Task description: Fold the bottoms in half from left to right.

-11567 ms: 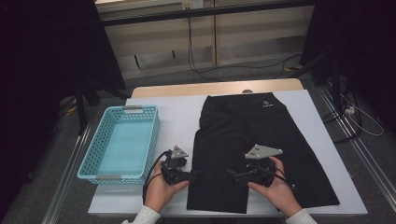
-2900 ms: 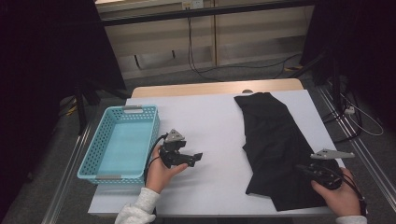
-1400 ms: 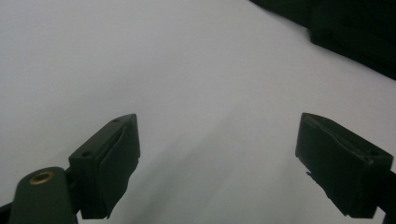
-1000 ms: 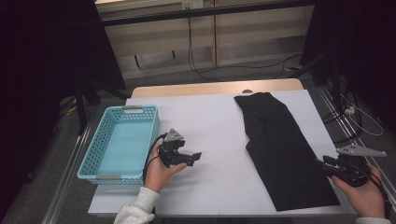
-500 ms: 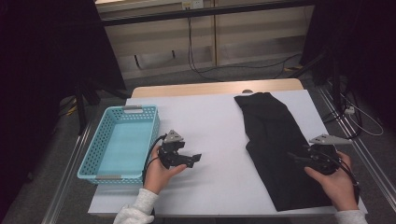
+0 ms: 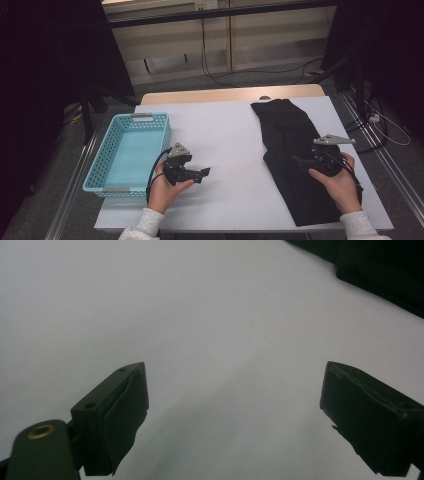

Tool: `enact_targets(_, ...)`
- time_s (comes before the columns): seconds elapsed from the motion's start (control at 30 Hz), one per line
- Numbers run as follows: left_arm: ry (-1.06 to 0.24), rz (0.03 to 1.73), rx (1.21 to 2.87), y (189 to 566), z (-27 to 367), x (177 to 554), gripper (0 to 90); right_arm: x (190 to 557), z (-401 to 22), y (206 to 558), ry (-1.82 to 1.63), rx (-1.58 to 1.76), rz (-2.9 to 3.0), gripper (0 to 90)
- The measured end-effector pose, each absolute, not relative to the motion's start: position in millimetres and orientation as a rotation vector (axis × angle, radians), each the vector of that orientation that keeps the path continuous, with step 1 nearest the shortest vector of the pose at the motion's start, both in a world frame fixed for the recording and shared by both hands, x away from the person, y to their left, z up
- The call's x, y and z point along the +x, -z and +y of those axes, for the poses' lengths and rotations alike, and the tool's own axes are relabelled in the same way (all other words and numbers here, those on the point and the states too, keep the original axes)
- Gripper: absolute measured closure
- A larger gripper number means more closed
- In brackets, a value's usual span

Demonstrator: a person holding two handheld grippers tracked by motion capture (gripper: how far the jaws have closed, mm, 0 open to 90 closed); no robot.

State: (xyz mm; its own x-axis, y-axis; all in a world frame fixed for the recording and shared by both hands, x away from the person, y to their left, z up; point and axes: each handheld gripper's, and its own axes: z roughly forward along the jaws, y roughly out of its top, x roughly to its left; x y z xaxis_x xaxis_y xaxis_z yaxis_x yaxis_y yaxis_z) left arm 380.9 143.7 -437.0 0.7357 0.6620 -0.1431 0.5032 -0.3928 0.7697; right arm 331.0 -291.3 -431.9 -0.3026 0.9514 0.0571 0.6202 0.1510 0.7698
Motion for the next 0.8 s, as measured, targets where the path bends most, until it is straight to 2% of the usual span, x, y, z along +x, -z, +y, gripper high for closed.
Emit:
enact_targets(0.5, -0.228, 0.883, 2.08, 438.8, 144.0, 378.0, 11.2, 369.4, -250.8, 430.1, -1.004, 1.417, 2.024, 18.7)
enact_targets(0.8, -0.221, 0.875, 2.082, 439.5, 141.6, 377.4, 11.2, 403.7, -220.9, 443.4, -0.911, 1.429, 2.062, 20.6)
